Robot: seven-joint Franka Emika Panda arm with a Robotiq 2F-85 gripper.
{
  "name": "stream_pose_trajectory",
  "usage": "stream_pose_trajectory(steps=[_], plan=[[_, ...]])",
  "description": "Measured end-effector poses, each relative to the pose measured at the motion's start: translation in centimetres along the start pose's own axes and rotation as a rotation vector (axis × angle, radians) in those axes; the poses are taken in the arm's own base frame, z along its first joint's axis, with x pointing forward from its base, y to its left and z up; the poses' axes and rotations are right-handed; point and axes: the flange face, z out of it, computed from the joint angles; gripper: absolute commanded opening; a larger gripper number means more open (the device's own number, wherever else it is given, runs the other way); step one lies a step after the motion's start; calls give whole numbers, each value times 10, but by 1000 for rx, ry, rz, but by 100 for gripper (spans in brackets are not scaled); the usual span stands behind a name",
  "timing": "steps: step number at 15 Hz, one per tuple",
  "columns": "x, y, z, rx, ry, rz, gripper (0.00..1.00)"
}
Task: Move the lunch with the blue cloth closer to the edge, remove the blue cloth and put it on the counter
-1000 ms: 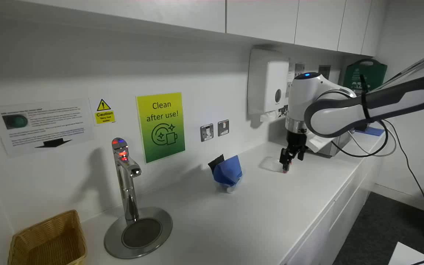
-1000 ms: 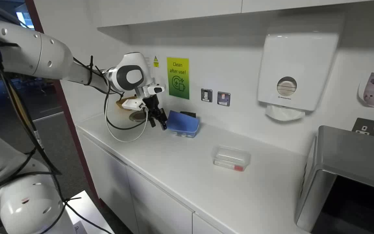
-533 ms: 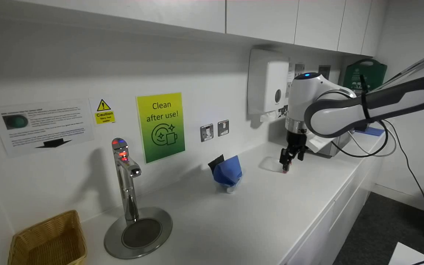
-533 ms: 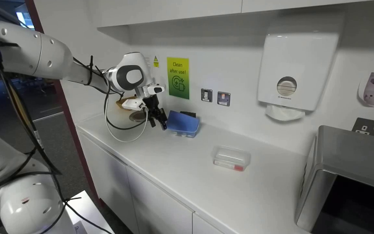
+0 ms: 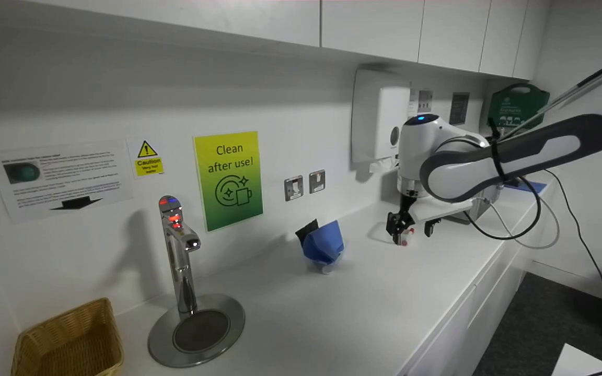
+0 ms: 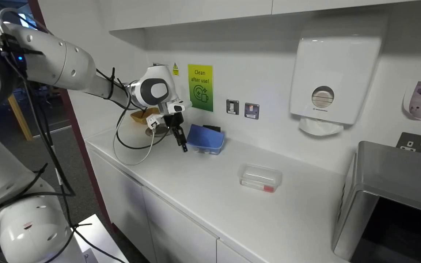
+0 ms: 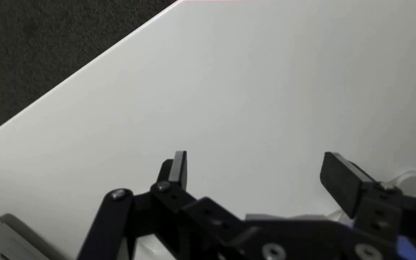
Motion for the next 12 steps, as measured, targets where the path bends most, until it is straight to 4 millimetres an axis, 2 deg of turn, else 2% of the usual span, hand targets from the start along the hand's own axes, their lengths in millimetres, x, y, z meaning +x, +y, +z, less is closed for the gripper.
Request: stream_pose_trajectory(steps=[4,7,12], plan=[[27,-6,19,-2,-36,223,100],[51,-8,24,8,-46,388,100],[52,-13,31,3,-55,388,100]])
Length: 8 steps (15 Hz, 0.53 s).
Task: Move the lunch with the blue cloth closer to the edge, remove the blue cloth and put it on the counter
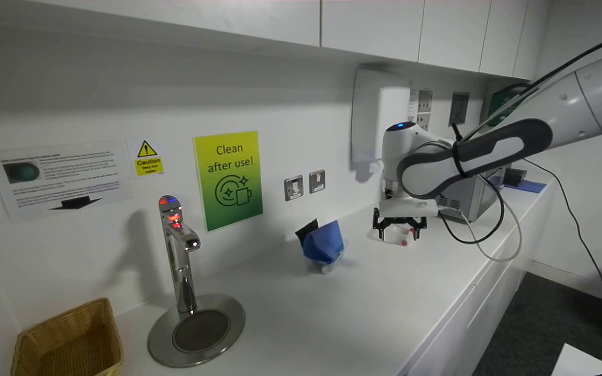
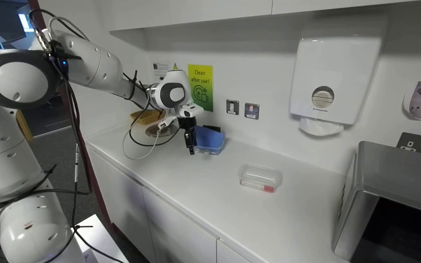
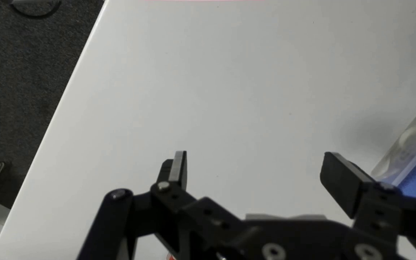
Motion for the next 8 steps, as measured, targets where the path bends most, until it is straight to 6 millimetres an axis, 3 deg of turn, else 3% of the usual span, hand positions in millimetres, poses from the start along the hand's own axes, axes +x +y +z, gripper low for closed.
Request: stream_pose_trajectory(steps=[6,8], plan=[[0,0,2,-1,-4,7,100],[3,0,7,2,-28,84,100]])
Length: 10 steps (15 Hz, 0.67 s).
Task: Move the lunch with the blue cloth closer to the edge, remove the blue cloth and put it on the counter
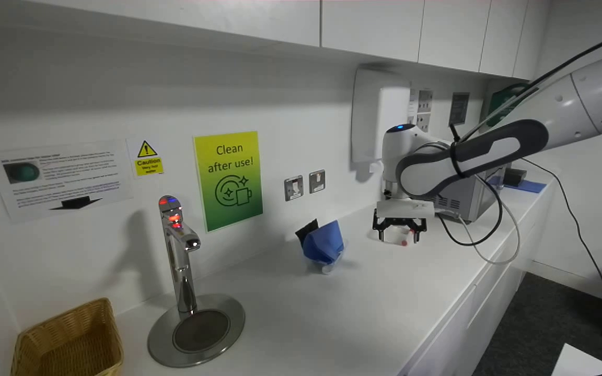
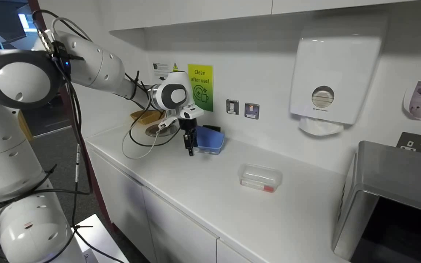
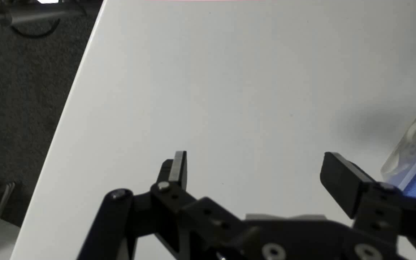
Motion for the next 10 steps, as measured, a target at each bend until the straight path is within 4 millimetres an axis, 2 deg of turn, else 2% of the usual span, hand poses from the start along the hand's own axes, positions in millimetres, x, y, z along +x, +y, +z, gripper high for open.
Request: stream_pose_trajectory(steps=[3,5,10], plan=[[12,-9,15,9,-69,153,100],[24,-22,28,20,-116,253,100],[53,-77,52,123,-119,438,100]])
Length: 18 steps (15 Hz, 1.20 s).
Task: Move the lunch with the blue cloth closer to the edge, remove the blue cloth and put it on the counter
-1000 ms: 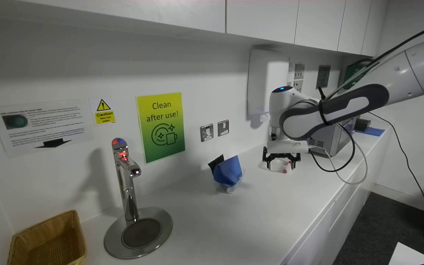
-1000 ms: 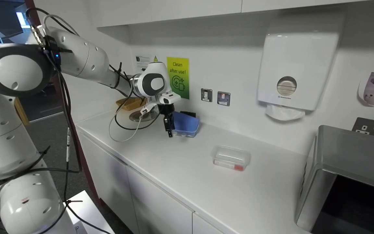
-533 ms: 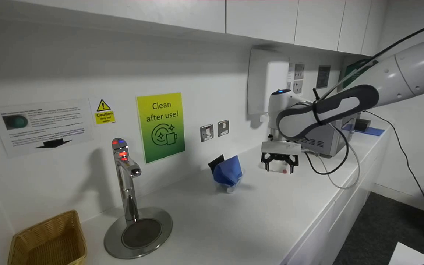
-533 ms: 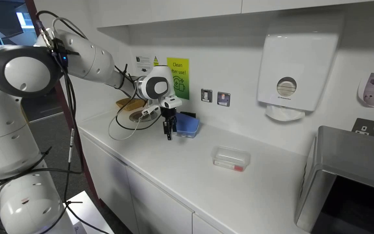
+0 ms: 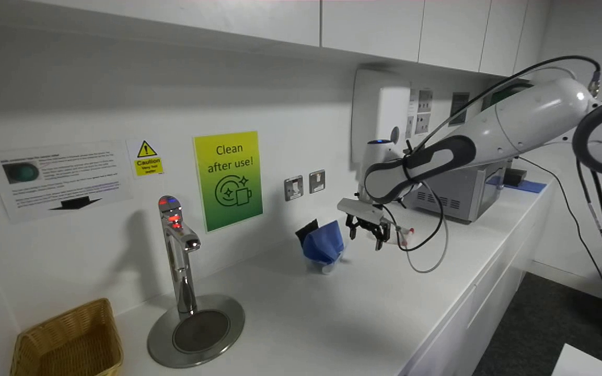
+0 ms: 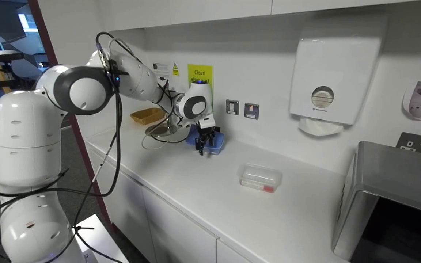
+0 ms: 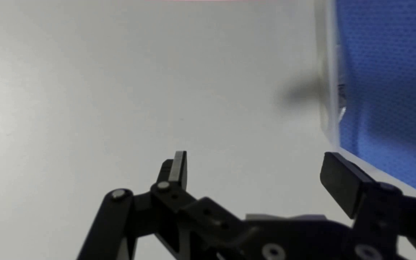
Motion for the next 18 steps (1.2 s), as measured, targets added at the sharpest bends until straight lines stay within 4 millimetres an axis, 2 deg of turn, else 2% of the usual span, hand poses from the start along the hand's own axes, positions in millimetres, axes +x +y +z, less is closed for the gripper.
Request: stream_pose_trajectory(steps=[2,5,8,10,13,18], plan=[[-10,-21,10,27,5,3,100],[-38,-45,17,47,8,-40,100],[-69,-61,16,67,6,-87,100],[-82,-68,15,78,4,-106,100],[-86,-70,13,83,3,-113,100],[-81,-69,15,69,0,-110,100]])
